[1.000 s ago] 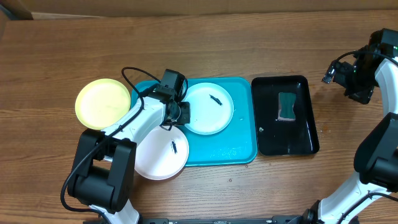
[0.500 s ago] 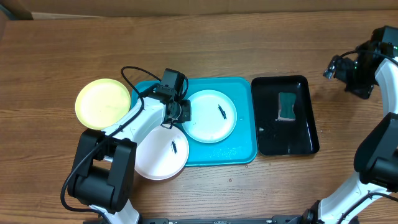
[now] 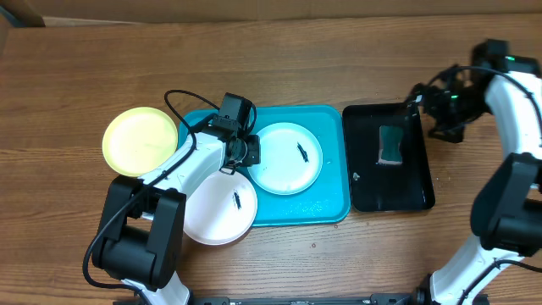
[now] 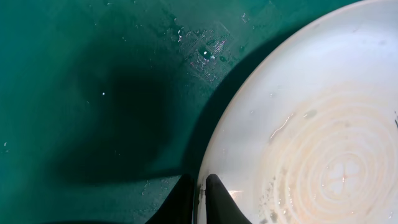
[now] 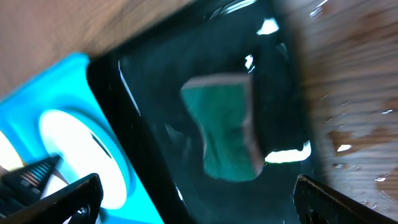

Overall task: Clean dirty plates on tray and stack at the side
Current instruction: 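Lower the right gripper into the black tray onto the sponge, then grasp the sponge with the right gripper and rub it in the black tray, then carry the sponge with the right gripper over the white plate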

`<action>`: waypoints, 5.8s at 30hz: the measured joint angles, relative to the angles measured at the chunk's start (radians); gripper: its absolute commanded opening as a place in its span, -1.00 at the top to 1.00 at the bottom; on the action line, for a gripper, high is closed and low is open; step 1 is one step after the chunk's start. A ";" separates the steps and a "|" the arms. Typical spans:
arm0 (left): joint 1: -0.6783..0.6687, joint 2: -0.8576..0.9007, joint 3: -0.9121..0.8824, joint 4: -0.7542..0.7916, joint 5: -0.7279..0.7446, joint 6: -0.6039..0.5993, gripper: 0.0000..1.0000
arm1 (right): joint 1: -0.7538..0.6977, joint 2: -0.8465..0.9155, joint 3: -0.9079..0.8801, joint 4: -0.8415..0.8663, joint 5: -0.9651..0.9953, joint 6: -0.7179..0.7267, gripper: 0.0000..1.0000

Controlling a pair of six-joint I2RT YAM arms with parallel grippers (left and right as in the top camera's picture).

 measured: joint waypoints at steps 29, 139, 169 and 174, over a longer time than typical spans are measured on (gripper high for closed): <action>0.000 0.000 -0.006 0.000 0.000 0.000 0.64 | 0.265 -0.003 -0.249 0.269 0.376 0.078 -0.96; 0.000 0.000 -0.007 0.000 -0.003 -0.012 0.92 | 0.272 -0.008 -0.198 0.165 0.380 0.076 0.92; -0.001 0.000 -0.007 0.034 -0.031 -0.109 0.91 | 0.336 -0.009 -0.022 -0.032 0.435 0.034 0.93; -0.001 0.000 -0.008 0.040 -0.034 -0.112 0.91 | 0.336 -0.009 -0.039 0.012 0.405 0.034 0.93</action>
